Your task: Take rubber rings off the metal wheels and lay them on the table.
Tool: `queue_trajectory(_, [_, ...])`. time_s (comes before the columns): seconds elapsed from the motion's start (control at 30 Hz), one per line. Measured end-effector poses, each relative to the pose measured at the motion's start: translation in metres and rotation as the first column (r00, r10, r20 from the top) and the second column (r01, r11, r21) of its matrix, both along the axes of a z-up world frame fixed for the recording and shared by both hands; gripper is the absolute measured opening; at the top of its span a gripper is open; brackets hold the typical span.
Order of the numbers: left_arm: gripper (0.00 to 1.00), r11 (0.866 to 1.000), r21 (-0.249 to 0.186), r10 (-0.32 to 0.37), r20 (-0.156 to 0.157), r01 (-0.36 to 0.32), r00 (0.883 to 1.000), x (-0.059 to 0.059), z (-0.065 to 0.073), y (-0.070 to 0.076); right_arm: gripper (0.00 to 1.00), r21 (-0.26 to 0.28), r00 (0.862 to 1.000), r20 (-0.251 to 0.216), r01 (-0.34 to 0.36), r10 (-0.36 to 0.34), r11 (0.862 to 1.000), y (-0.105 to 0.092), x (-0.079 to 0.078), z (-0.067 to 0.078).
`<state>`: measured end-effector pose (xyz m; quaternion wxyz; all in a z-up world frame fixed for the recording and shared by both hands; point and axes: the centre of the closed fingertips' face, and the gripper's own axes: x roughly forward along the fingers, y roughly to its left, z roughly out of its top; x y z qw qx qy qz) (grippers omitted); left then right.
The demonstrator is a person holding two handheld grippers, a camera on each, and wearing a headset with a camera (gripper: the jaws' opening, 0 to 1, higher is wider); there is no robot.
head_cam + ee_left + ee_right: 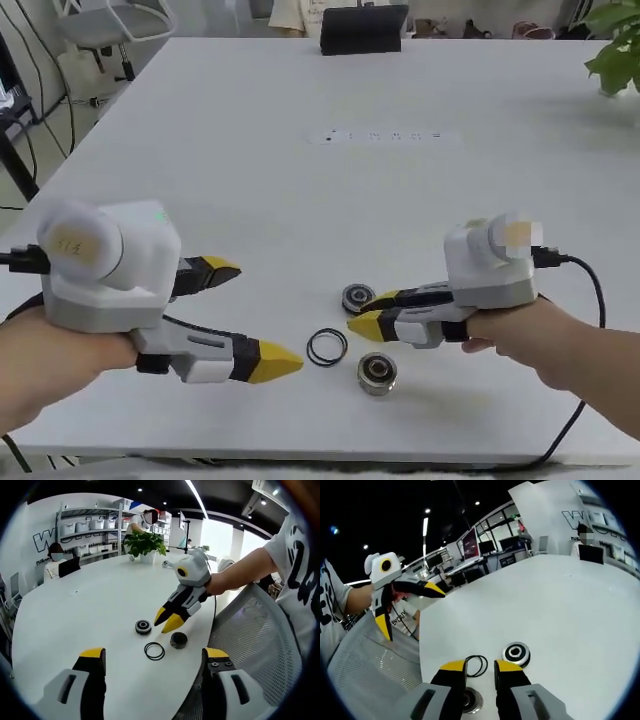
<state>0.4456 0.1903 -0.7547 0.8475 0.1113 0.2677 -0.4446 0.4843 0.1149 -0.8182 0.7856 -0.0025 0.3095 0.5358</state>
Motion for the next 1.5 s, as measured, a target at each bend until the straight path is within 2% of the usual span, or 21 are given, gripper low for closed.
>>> queue_trajectory(0.43, [0.72,1.000,-0.006,-0.014,0.007,0.014,1.000,0.013,0.004,-0.009,0.21,-0.002,0.999,0.034,0.032,-0.032,0.999,-0.012,0.010,0.004])
queue_trajectory(0.83, [0.67,0.999,0.003,-0.039,0.003,0.039,0.999,0.023,0.001,-0.018,0.24,-0.021,0.997,0.065,0.048,-0.046,0.999,-0.024,0.017,0.003])
queue_trajectory(1.27, [0.63,0.998,0.023,-0.059,0.000,0.059,0.998,0.035,-0.007,-0.023,0.27,-0.058,0.993,0.109,0.059,-0.052,0.997,-0.036,0.027,-0.001])
queue_trajectory(1.5, [0.60,0.996,0.045,-0.073,0.010,0.072,0.997,0.044,-0.010,-0.026,0.28,-0.064,0.992,0.113,0.070,-0.062,0.996,-0.039,0.031,-0.004])
